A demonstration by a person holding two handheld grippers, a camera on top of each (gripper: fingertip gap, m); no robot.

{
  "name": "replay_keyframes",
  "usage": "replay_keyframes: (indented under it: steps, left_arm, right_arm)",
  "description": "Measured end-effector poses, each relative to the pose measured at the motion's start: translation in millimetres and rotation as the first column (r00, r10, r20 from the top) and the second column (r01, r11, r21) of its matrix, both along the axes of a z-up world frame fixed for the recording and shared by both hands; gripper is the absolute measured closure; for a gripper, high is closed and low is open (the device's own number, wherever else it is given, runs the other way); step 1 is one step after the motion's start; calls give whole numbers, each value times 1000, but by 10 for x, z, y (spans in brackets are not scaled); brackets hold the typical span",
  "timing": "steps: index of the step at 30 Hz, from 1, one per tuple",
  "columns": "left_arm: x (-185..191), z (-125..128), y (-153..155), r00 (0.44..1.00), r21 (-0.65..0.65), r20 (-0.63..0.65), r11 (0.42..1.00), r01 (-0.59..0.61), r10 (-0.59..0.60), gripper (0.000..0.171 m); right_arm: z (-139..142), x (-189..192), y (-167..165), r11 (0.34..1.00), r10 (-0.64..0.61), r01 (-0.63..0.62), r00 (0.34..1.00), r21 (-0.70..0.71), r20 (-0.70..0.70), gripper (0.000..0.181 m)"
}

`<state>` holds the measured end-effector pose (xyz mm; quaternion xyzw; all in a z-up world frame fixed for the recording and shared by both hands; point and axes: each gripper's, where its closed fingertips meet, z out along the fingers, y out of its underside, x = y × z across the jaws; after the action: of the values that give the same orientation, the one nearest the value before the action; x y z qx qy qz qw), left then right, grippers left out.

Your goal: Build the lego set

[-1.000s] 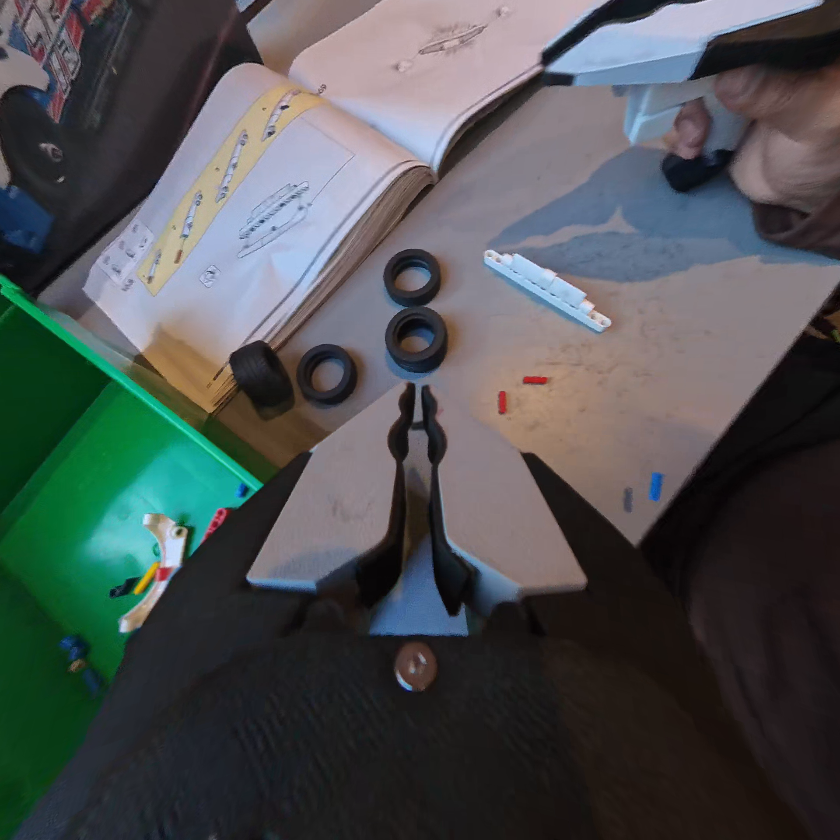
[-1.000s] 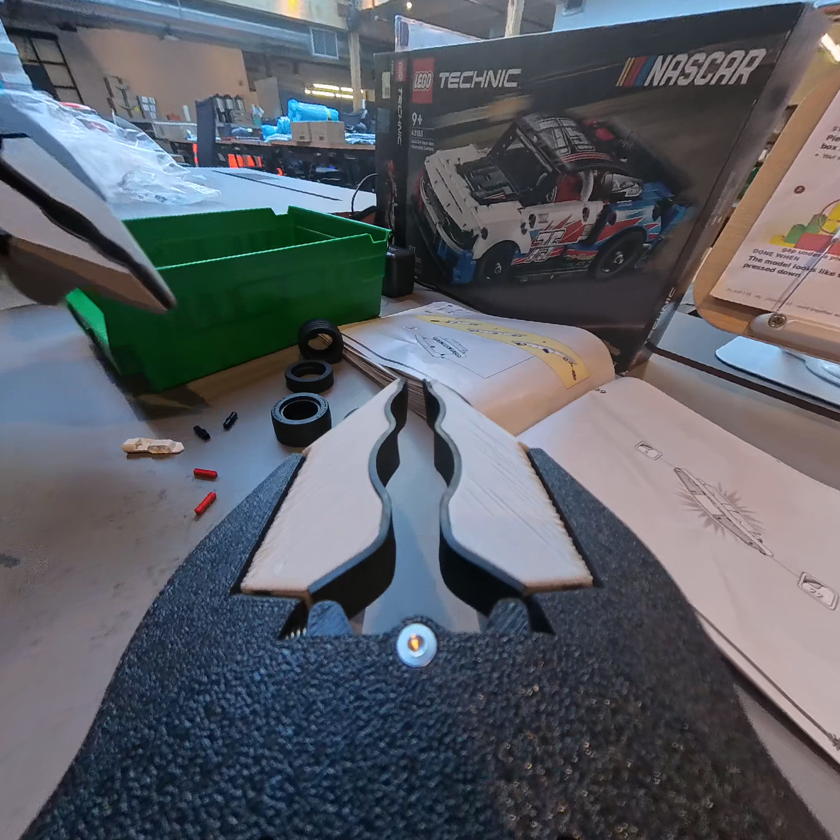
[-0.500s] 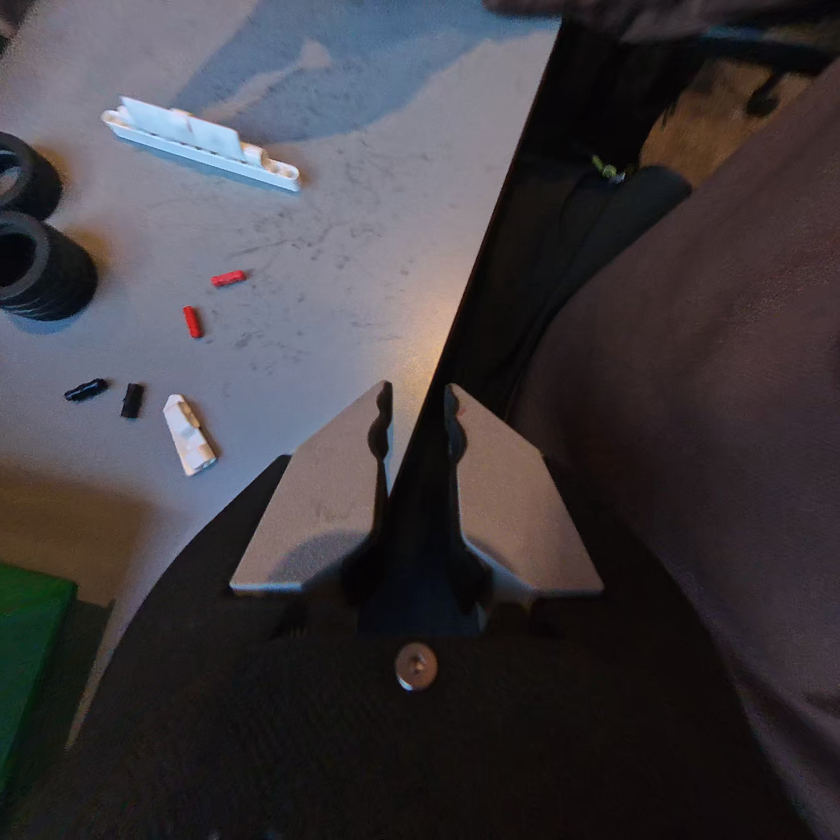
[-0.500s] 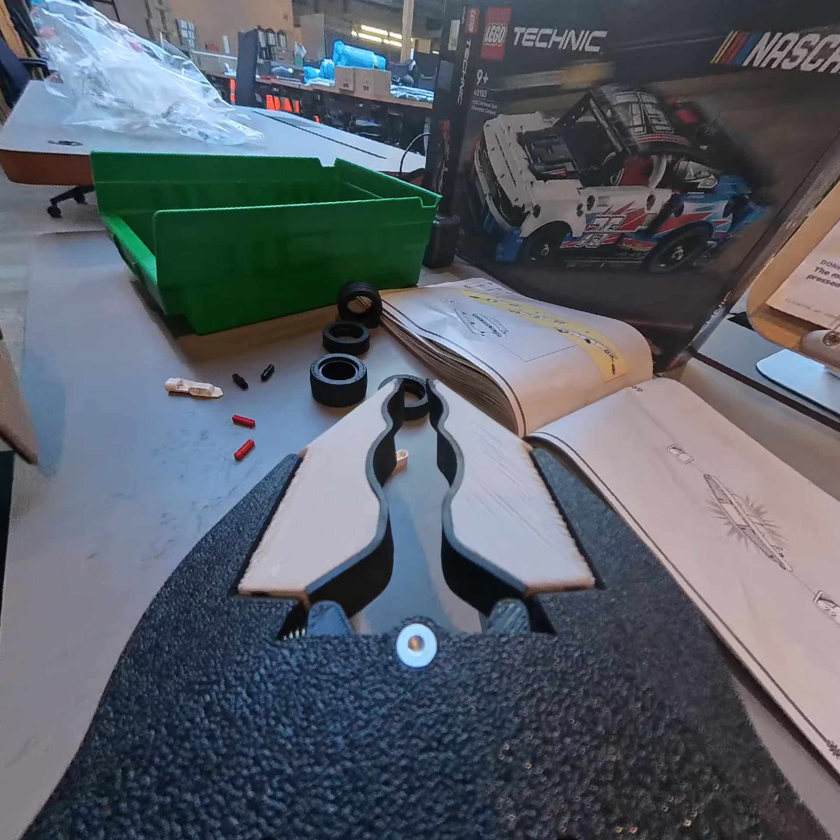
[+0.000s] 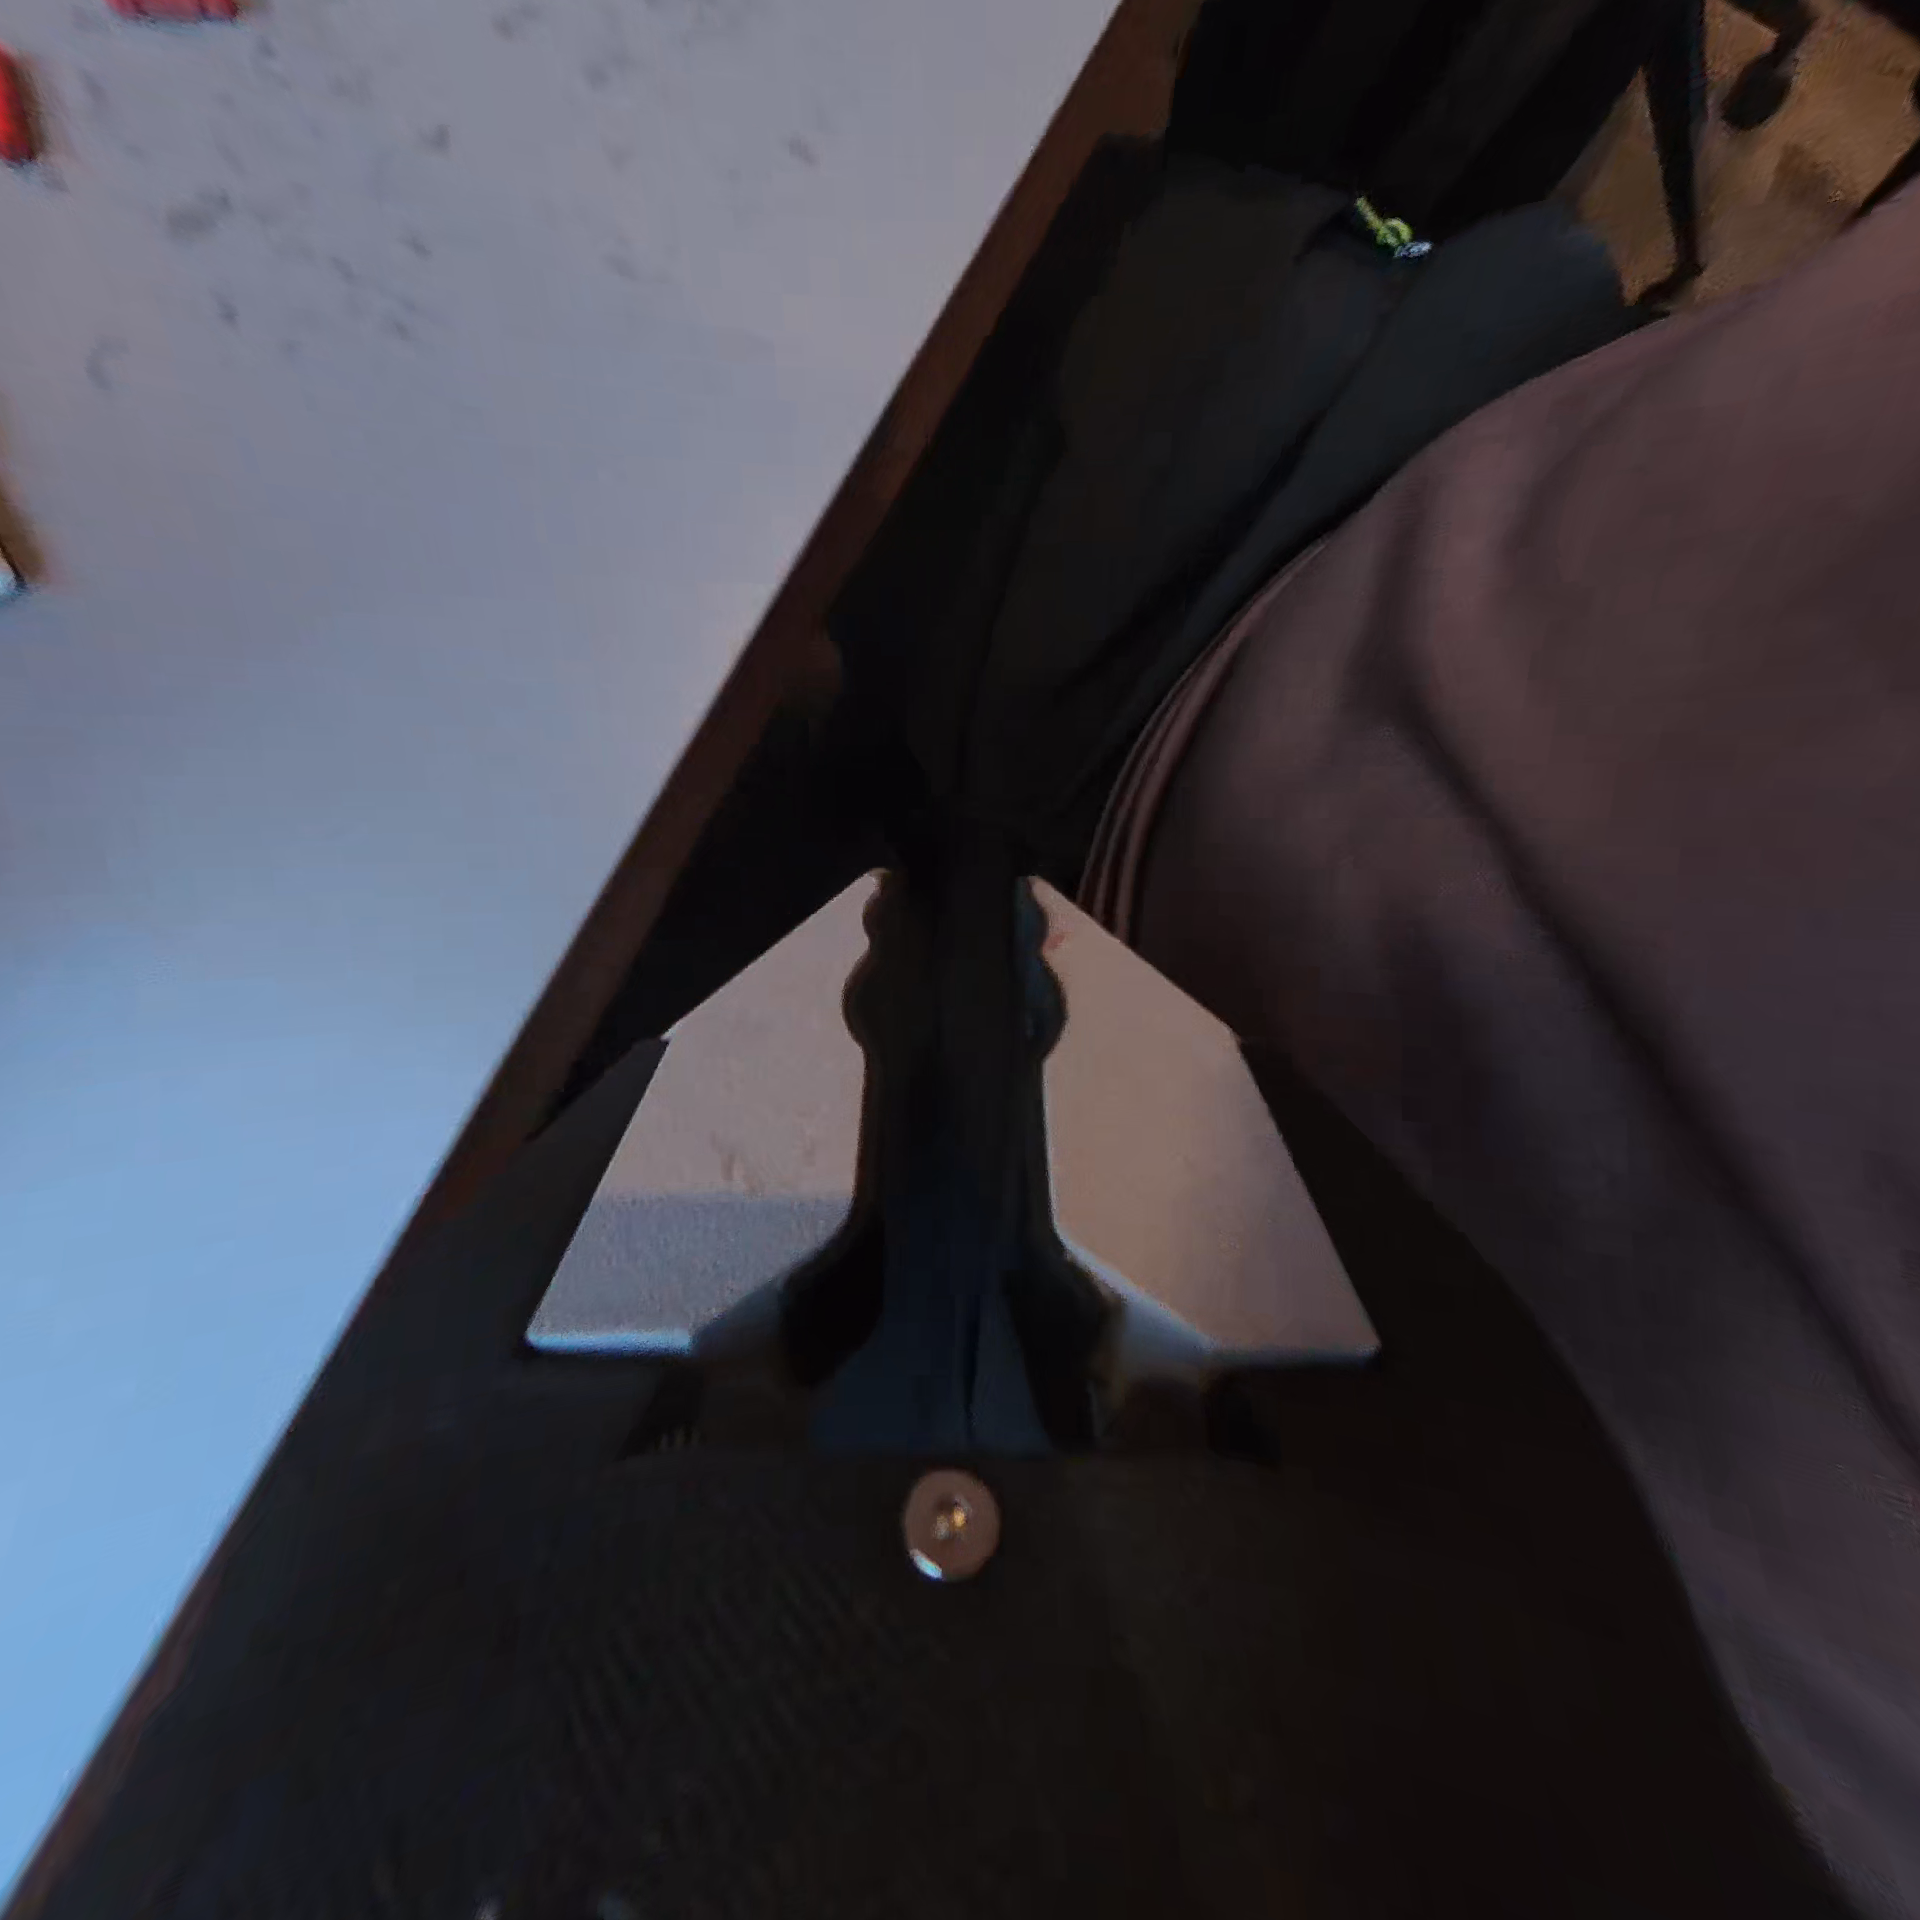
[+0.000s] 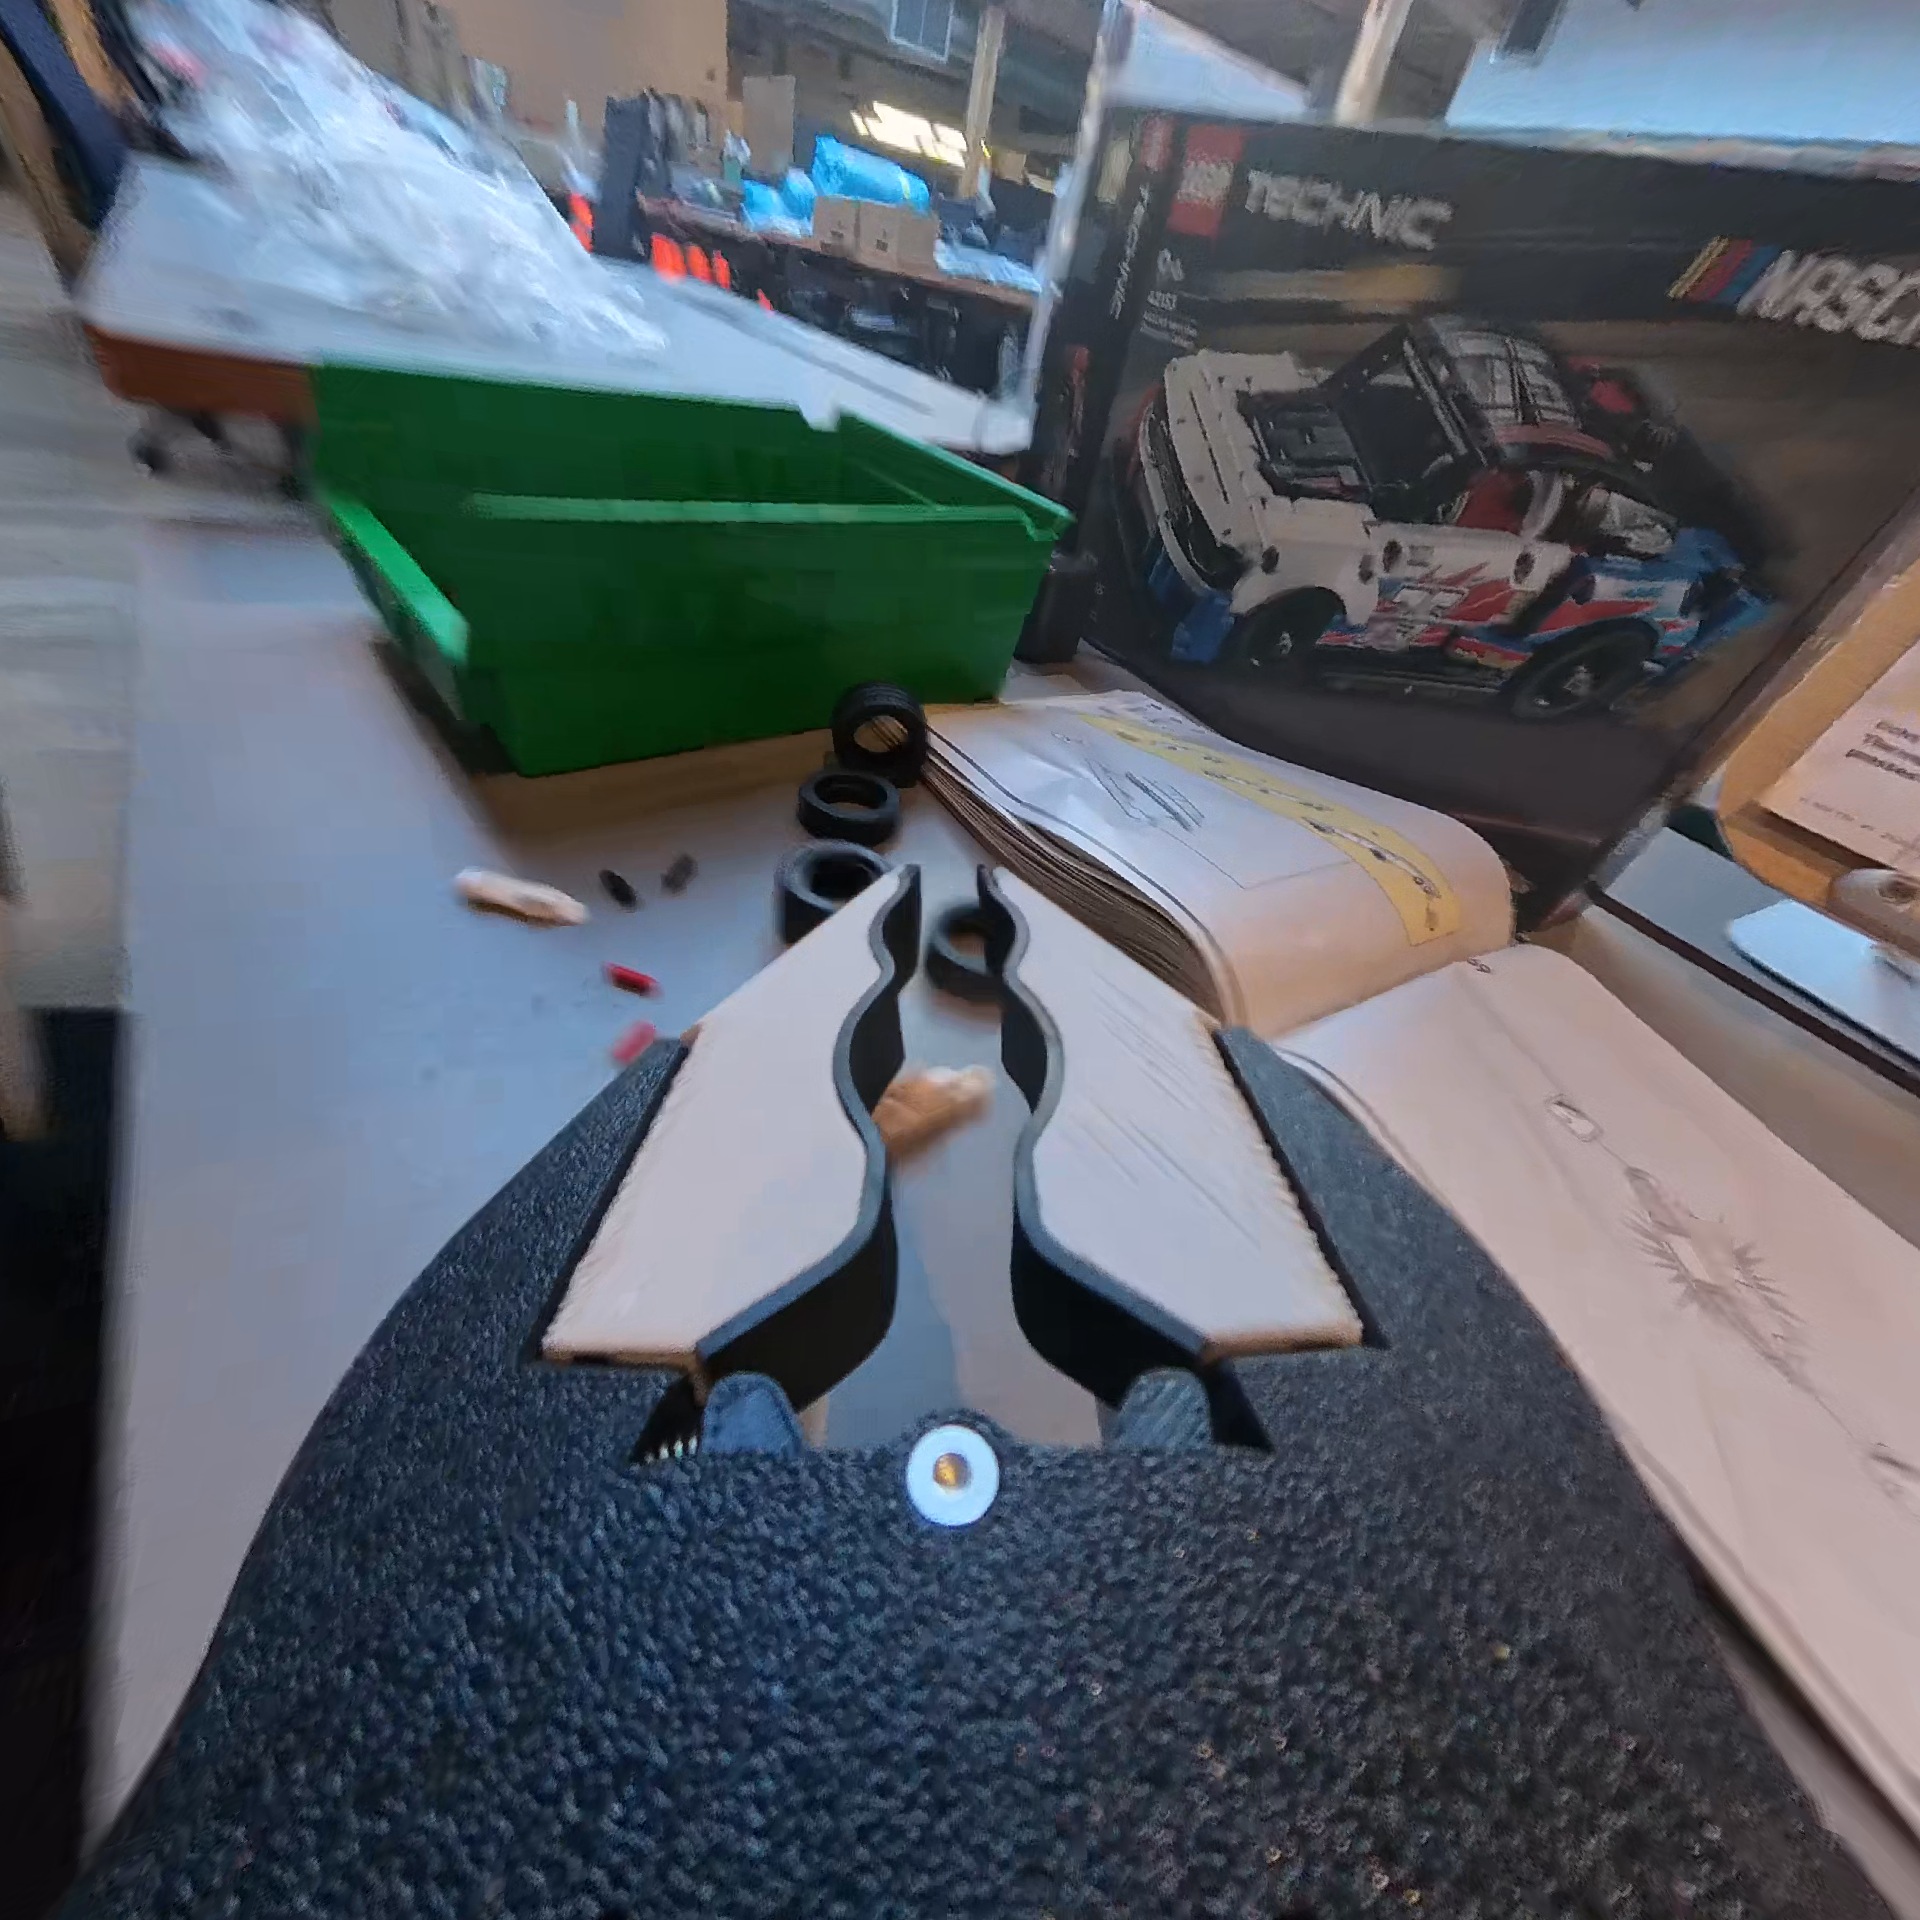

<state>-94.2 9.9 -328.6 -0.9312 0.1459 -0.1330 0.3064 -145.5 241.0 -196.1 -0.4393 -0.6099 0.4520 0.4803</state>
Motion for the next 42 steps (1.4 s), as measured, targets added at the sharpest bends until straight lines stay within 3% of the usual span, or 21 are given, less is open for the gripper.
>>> replay_keyframes:
  steps: [4,6,8,10,13,17,20,22,24,27,30,33,37,40,42]
  left_arm:
    - [44,-179,-202,999,11,-18,999,-38,38,154]
    - [63,-289,-325,999,-41,-35,998,-38,36,152]
    - [64,-346,-394,996,-62,-88,998,-12,7,153]
    - [127,-404,-436,997,-91,-76,996,22,-29,153]
    - [260,-437,-476,995,-118,-22,988,97,-100,153]
    - [280,-509,-494,988,-163,-20,975,149,-154,153]
    - [255,-589,-470,988,-220,6,963,153,-155,152]
    - [238,-631,-443,988,-242,16,958,155,-156,151]
    - [246,-651,-413,986,-244,16,956,165,-166,151]
    - [272,-715,-413,981,-261,-3,947,184,-192,151]
    - [386,-661,-385,972,-230,38,944,236,-234,146]
    - [512,-695,-384,957,-245,74,925,291,-281,139]
    - [644,-780,-486,918,-310,151,864,396,-366,147]
    - [699,-745,-571,901,-340,273,842,418,-337,168]
    - [663,-671,-591,894,-305,231,843,442,-385,171]
  right_arm:
    - [250,405,-888,946,264,-262,964,-192,-13,163]
    - [87,713,-1420,900,384,-360,922,-245,55,164]
    - [-315,969,-1815,894,425,-372,881,-251,207,163]
    - [-809,1125,-1912,941,338,-305,844,-144,416,163]
    - [-1286,1256,-1879,959,237,-284,755,-22,612,156]
    - [-1548,1282,-1974,959,253,-268,662,-93,705,148]
    - [-1839,1367,-1945,967,246,-195,557,-163,793,128]
    - [-2094,1555,-1979,958,285,-131,413,-254,865,130]
    - [-2156,1664,-2025,946,325,-118,348,-303,879,152]
    - [-1847,1607,-2063,930,364,-229,449,-288,816,181]
    - [-1661,1763,-2218,874,471,-354,447,-334,760,181]
    - [-1719,1918,-2238,857,418,-481,435,-187,798,181]
    - [-1717,2002,-2269,871,400,-458,453,-178,797,181]
    - [-1753,2008,-2270,871,379,-468,448,-149,810,181]
    - [-1741,1942,-2235,885,383,-429,449,-182,807,180]
